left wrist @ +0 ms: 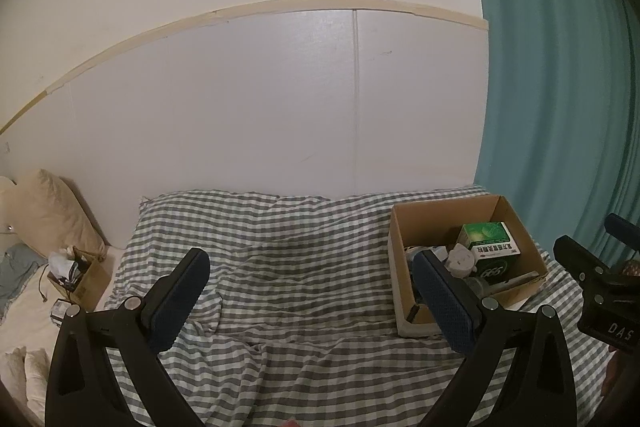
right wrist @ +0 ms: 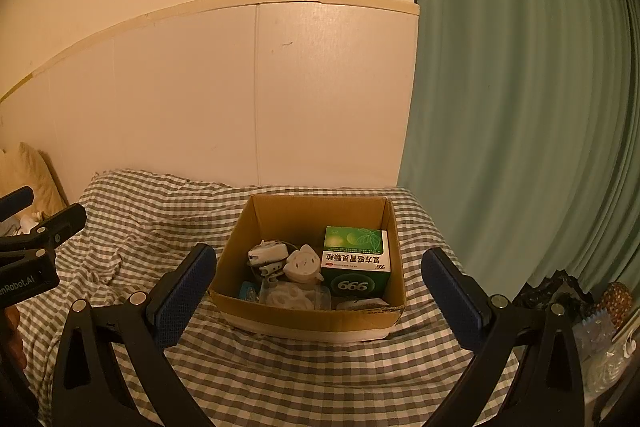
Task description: Organize objects
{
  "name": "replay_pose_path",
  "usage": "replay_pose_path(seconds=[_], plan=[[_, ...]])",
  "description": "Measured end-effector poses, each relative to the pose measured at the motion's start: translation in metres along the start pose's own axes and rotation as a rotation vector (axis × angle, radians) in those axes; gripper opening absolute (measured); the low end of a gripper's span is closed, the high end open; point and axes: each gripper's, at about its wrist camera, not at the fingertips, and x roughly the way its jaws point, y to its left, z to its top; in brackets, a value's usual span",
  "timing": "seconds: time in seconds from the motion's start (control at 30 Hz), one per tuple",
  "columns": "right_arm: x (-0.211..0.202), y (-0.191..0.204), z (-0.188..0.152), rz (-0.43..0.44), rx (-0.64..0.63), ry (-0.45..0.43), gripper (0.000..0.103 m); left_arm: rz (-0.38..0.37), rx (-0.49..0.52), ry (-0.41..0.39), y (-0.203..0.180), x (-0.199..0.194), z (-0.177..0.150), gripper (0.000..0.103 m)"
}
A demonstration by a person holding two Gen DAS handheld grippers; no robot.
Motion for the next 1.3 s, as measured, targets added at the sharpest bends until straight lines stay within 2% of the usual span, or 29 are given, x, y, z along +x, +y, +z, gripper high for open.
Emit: replay_pose_path(seconds=[1.3], plan=[[0.0057, -0.0021, -0.0013, 0.012, -0.031, 0.016, 0.103, -0.002, -0.004, 0.014, 0.0004, -0.0008, -0.0033, 0.103]])
